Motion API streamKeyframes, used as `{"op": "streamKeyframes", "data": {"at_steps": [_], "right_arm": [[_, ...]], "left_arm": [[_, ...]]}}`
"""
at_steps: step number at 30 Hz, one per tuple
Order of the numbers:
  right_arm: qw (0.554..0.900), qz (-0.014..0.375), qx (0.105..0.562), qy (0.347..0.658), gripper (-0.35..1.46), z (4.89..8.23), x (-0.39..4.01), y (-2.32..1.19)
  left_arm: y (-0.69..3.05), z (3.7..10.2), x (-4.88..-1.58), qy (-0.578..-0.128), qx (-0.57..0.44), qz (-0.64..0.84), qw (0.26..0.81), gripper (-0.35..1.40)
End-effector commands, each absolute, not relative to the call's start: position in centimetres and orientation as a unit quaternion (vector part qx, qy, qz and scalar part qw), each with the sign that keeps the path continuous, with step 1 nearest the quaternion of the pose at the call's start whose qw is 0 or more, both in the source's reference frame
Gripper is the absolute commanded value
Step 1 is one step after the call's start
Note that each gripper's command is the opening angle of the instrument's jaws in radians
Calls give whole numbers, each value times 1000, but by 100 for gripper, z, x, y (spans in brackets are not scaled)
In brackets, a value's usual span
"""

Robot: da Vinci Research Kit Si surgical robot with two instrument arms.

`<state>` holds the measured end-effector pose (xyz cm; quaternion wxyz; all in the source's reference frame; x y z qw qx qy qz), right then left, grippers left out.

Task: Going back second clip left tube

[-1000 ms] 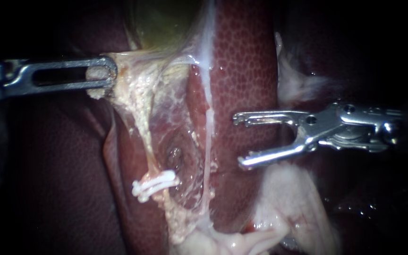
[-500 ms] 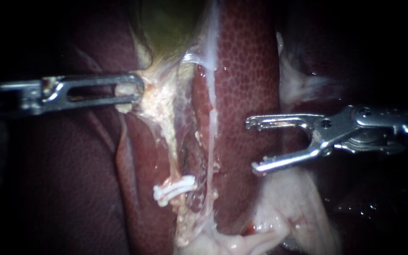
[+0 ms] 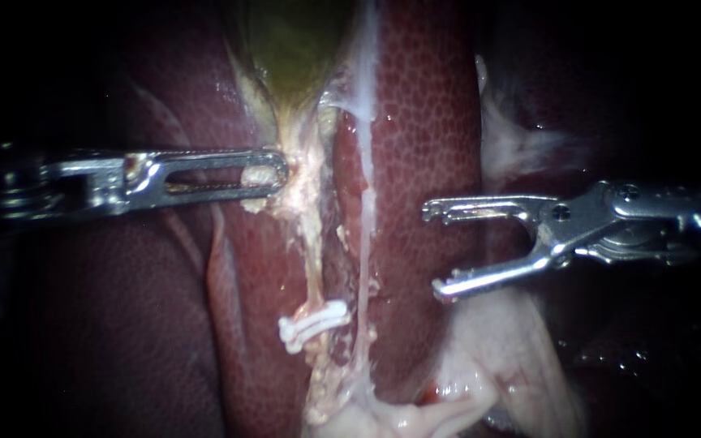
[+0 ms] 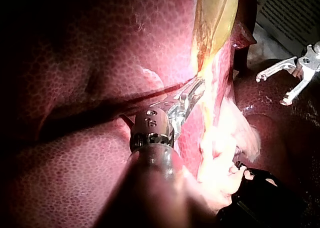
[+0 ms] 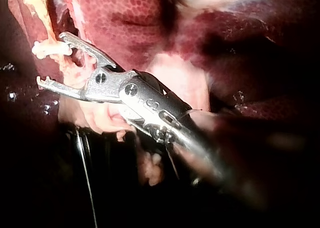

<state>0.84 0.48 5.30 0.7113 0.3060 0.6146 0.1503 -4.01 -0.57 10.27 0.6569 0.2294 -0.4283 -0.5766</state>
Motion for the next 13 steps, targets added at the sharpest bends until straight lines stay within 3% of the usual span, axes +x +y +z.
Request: {"op": "streamKeyframes", "data": {"at_steps": [1, 13], "right_arm": [[711, 150, 306, 615, 60, 531, 84, 49], [711, 151, 306, 615, 60, 529, 84, 50]], "left_arm": [[-56, 1026, -400, -429, 230, -576, 657, -35], [-55, 1021, -400, -429, 234, -574, 657, -35]]}}
